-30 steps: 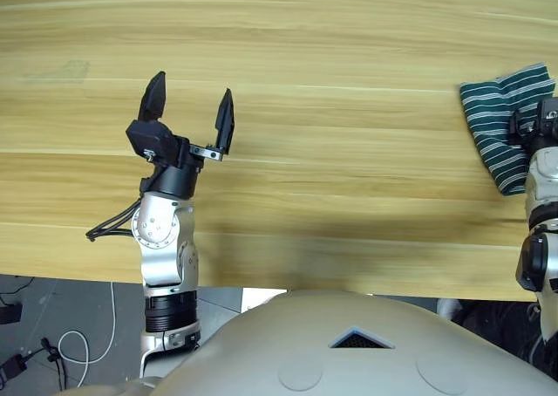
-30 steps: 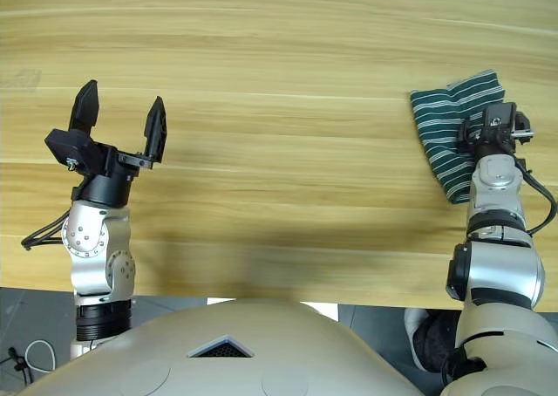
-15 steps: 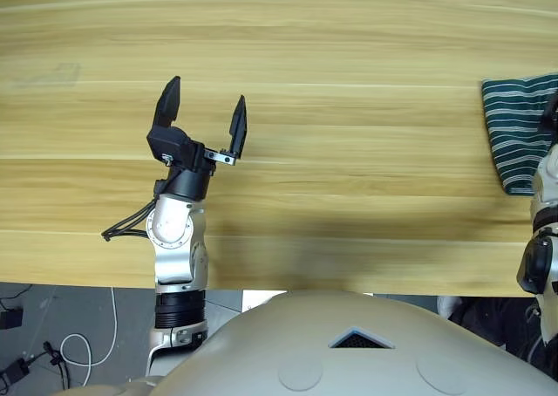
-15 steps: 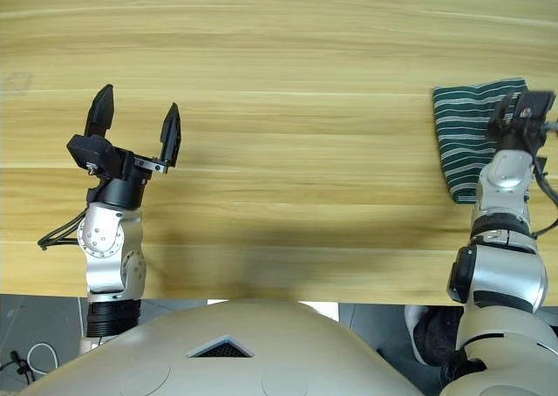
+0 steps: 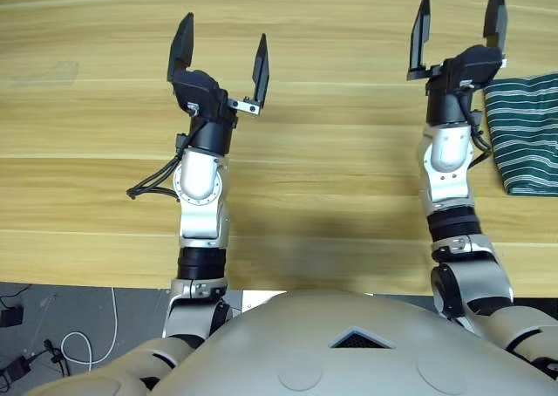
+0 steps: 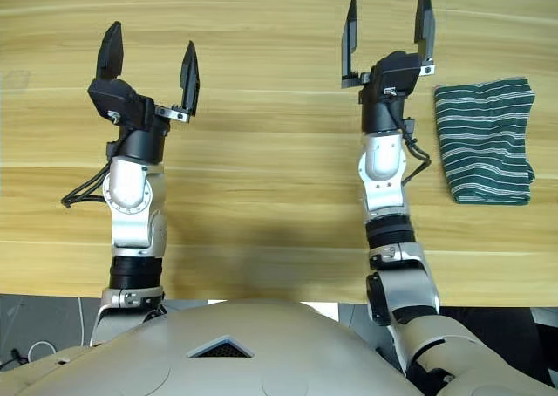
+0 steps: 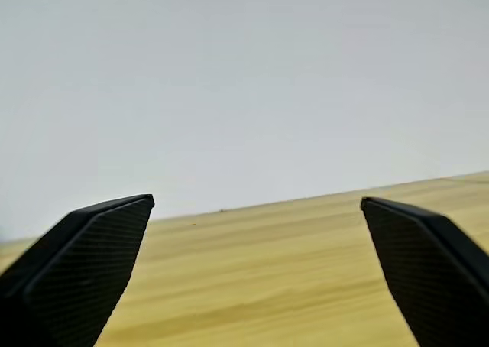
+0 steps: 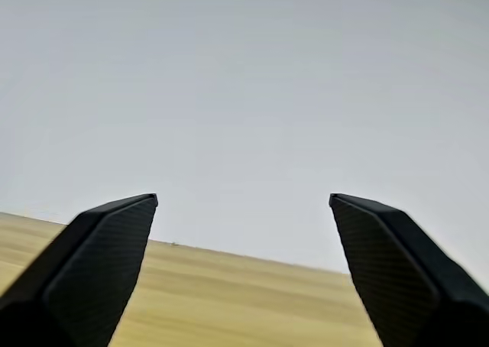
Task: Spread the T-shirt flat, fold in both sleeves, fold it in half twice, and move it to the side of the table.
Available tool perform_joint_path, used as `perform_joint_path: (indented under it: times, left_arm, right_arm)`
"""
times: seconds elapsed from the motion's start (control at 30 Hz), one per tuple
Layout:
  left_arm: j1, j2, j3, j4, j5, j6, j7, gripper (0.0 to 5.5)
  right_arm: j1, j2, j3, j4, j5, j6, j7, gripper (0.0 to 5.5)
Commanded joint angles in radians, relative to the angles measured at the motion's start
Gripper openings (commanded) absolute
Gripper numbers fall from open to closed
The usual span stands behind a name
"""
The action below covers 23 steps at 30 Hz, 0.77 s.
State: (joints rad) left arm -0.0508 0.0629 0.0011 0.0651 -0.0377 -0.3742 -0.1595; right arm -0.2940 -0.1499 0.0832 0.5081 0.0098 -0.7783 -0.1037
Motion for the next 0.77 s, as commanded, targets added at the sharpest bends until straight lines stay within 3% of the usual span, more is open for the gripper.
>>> perform_joint_path:
  times: [0.03, 0.77]
  left_arm:
    - [0.001, -0.012, 0.02, 0.117, 0.003, -0.03, 0.029, 5.02]
    - [-0.011, -0.034, 0.054, 0.13, 0.014, -0.135, 0.096, 5.02]
  right_arm:
    - [0.016, 0.036, -0.052, 0.068, 0.083, 0.002, 0.06, 4.17]
    - [0.043, 0.054, -0.135, 0.115, 0.046, 0.042, 0.149, 4.17]
